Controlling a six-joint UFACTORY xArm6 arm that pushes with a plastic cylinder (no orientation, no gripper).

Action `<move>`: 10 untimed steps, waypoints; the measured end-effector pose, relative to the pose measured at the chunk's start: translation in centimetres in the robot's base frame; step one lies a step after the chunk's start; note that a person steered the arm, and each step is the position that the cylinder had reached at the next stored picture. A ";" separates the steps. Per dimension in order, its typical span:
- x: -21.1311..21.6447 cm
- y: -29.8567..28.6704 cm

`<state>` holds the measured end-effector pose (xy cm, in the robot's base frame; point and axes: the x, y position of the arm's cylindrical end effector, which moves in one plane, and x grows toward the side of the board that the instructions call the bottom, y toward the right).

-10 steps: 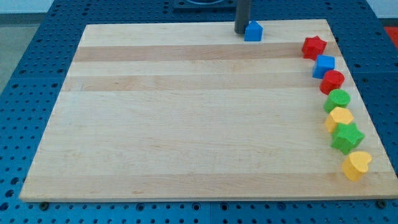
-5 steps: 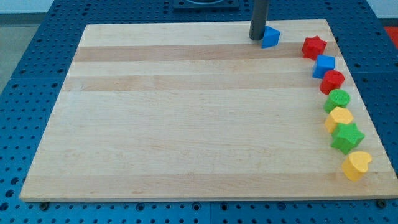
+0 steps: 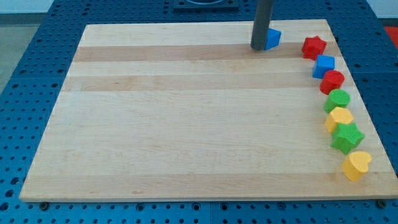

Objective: Push the blue triangle closely to the red star

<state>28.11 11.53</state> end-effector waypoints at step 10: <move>-1.3 1.6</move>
<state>26.80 13.17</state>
